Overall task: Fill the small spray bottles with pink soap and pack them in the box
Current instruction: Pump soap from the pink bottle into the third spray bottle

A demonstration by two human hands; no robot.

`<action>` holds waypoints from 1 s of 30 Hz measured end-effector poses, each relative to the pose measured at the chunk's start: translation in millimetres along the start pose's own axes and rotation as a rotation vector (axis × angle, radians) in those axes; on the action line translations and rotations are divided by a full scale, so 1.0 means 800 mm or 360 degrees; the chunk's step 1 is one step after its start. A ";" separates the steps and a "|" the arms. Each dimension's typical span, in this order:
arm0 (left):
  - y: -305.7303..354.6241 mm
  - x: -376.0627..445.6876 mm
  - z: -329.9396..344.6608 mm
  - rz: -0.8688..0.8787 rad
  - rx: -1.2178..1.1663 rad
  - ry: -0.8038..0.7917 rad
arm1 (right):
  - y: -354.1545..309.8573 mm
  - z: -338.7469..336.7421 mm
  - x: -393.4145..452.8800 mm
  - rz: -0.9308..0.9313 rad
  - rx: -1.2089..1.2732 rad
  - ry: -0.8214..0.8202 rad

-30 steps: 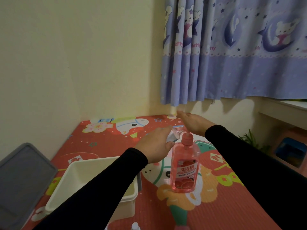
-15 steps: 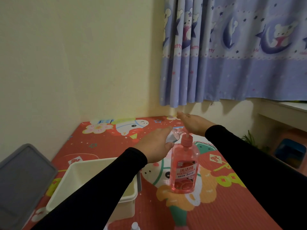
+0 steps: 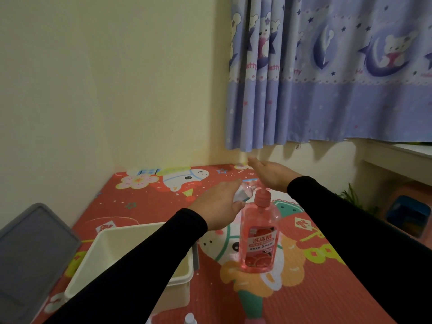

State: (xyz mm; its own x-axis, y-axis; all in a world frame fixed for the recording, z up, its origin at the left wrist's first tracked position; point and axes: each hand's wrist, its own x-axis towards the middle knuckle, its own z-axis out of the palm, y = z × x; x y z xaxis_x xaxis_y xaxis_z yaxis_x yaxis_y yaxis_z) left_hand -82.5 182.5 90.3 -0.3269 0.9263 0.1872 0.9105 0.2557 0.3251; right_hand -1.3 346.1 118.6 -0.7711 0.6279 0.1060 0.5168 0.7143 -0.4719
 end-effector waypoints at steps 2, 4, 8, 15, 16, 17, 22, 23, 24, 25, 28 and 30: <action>-0.001 0.002 0.000 0.0013 0.0012 0.0024 | 0.003 -0.001 0.004 -0.0010 -0.0024 0.0025; -0.003 0.002 0.005 0.0010 0.0019 0.0011 | 0.004 0.007 0.004 -0.0043 -0.0012 -0.0004; -0.007 0.000 0.014 -0.0017 0.0035 -0.0059 | 0.005 0.021 -0.003 0.0012 0.0084 -0.0033; -0.004 0.001 0.005 -0.0002 0.0004 -0.0013 | -0.003 0.006 -0.006 0.0045 0.0148 -0.0027; -0.003 0.002 0.003 0.0007 -0.0004 0.0005 | -0.002 0.004 -0.004 0.0019 0.0153 -0.0010; -0.003 0.002 0.001 0.0011 -0.0012 0.0015 | -0.002 0.003 -0.003 0.0003 0.0164 0.0002; -0.004 0.002 0.010 -0.0012 0.0027 -0.0034 | 0.011 0.020 0.007 -0.0010 0.0161 -0.0016; -0.005 0.001 0.012 -0.0018 0.0033 -0.0048 | 0.012 0.024 0.007 -0.0009 0.0184 -0.0010; -0.005 0.001 0.014 -0.0021 0.0029 -0.0055 | 0.012 0.025 0.006 -0.0006 0.0193 -0.0004; -0.005 0.000 0.014 -0.0027 0.0023 -0.0065 | 0.012 0.025 0.004 -0.0002 0.0194 -0.0012; -0.005 0.001 0.011 -0.0032 0.0028 -0.0098 | 0.007 0.019 0.000 0.0076 0.0257 -0.0017; -0.006 0.003 0.007 -0.0007 0.0032 -0.0057 | 0.003 0.013 0.000 0.0074 0.0210 -0.0026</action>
State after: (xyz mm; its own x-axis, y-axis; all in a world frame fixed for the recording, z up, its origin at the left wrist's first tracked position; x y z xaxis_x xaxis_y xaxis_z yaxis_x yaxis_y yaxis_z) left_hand -86.0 184.8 84.1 -0.3222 0.9343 0.1523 0.9140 0.2652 0.3070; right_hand -3.6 344.7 108.5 -0.7540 0.6535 0.0673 0.4995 0.6368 -0.5873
